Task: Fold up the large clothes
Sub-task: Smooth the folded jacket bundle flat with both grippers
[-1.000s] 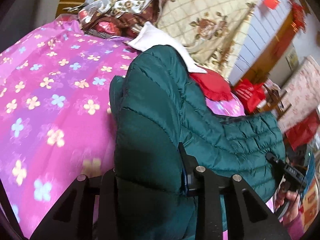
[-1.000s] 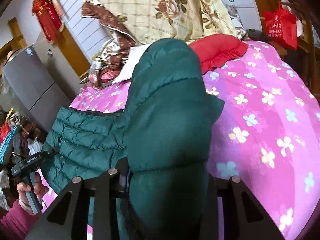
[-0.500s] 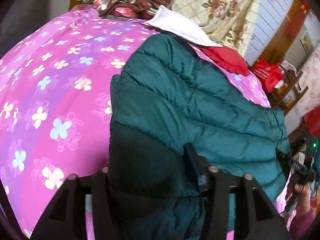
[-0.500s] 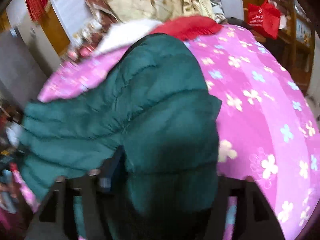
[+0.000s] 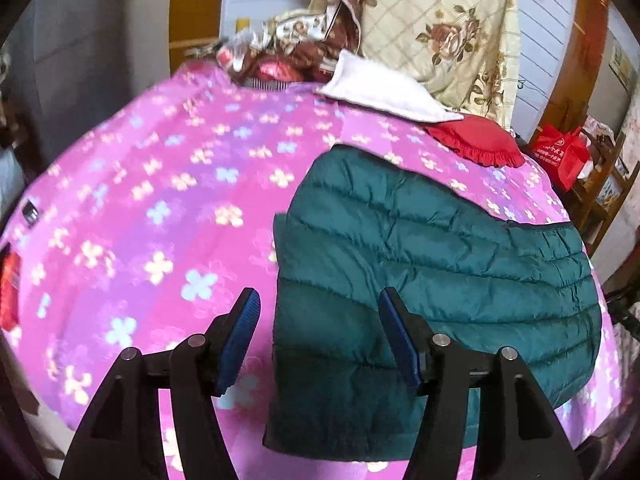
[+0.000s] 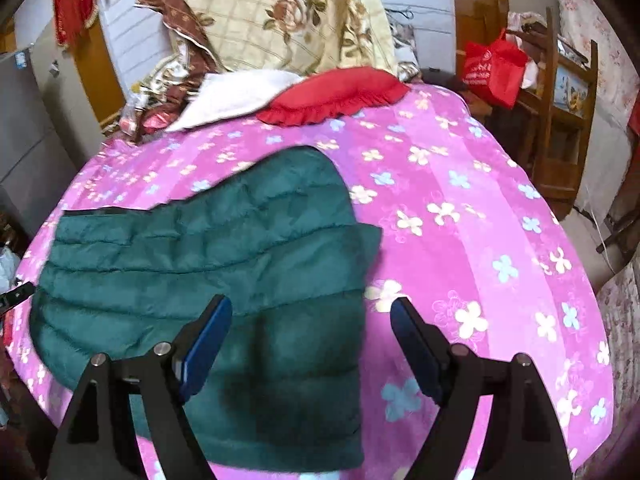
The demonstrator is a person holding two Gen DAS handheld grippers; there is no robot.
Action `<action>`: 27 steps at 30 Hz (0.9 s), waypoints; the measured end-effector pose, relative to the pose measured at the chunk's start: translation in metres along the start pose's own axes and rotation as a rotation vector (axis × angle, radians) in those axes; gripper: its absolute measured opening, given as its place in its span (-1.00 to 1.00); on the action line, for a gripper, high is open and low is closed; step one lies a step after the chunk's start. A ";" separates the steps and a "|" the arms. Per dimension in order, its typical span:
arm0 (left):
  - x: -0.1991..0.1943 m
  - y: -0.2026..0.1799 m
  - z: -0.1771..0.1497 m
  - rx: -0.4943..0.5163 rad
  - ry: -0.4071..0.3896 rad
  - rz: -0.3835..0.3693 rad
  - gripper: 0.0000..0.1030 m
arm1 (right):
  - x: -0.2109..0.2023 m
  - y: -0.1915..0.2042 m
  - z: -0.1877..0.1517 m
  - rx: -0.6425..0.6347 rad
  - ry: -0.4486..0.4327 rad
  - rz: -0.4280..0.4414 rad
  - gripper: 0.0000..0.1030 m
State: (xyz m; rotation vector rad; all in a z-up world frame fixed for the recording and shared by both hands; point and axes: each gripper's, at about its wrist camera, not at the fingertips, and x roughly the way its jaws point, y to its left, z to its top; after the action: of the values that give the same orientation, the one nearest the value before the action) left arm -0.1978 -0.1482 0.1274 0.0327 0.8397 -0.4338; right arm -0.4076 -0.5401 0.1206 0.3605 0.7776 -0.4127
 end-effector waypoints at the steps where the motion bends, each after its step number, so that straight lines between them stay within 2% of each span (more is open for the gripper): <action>1: -0.003 -0.003 -0.001 0.010 -0.006 0.009 -0.21 | -0.005 0.004 0.000 -0.004 -0.006 0.010 0.64; 6: -0.016 -0.027 -0.010 0.057 -0.035 0.043 -0.21 | -0.017 0.038 -0.009 -0.039 -0.013 0.063 0.69; 9: -0.021 -0.041 -0.015 0.075 -0.052 0.054 -0.21 | -0.021 0.061 -0.017 -0.072 -0.026 0.052 0.80; 15: -0.026 -0.060 -0.024 0.082 -0.073 0.047 -0.21 | -0.028 0.104 -0.033 -0.129 -0.062 0.046 0.81; 21: -0.027 -0.070 -0.031 0.094 -0.081 0.062 -0.21 | -0.027 0.128 -0.040 -0.141 -0.063 0.073 0.82; 27: -0.024 -0.072 -0.036 0.091 -0.075 0.057 -0.21 | -0.025 0.135 -0.045 -0.117 -0.072 0.040 0.83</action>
State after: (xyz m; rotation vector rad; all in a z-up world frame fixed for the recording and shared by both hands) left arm -0.2650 -0.1986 0.1306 0.1236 0.7430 -0.4173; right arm -0.3851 -0.3975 0.1311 0.2497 0.7201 -0.3395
